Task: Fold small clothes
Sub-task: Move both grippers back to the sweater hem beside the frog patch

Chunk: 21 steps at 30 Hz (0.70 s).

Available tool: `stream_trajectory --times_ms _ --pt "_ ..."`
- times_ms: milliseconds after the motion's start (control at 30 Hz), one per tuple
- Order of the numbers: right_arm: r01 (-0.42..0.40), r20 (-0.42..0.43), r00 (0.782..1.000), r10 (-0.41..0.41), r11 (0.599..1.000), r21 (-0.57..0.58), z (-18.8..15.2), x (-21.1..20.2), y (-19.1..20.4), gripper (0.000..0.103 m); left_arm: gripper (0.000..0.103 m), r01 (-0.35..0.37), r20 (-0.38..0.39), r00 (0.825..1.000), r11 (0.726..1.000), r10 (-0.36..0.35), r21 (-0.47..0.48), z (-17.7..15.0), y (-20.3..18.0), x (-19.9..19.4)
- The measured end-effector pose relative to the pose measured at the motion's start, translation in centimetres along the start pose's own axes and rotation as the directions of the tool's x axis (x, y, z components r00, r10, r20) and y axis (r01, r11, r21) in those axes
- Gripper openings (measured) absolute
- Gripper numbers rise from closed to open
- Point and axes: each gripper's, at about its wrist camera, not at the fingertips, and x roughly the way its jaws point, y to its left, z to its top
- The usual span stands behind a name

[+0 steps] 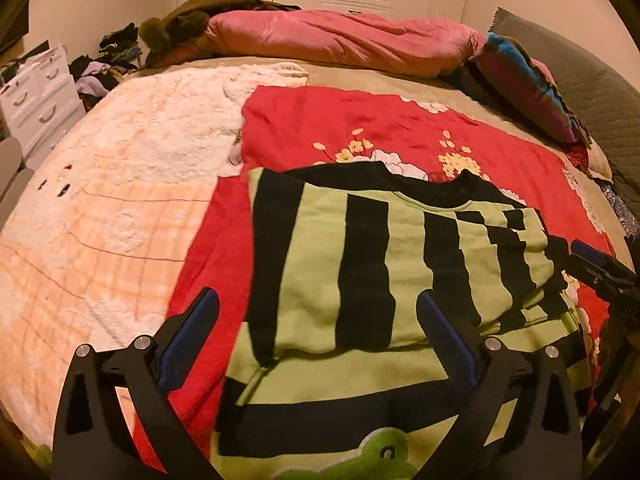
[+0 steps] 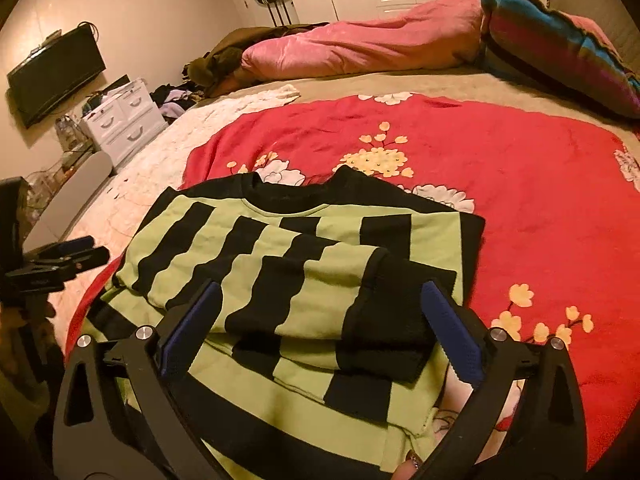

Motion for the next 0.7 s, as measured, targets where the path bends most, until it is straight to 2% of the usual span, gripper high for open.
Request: stream_trajectory --times_ms 467,700 --pt "0.045 0.075 0.996 -0.043 0.999 -0.014 -0.5 -4.5 2.7 0.094 0.099 0.025 0.046 0.999 1.0 -0.024 -0.009 -0.7 1.8 -4.5" --pt "0.06 0.078 0.995 -0.059 0.998 -0.009 -1.3 -7.0 3.5 0.094 0.099 0.035 0.075 0.997 0.999 -0.035 -0.009 -1.3 3.0 -7.1"
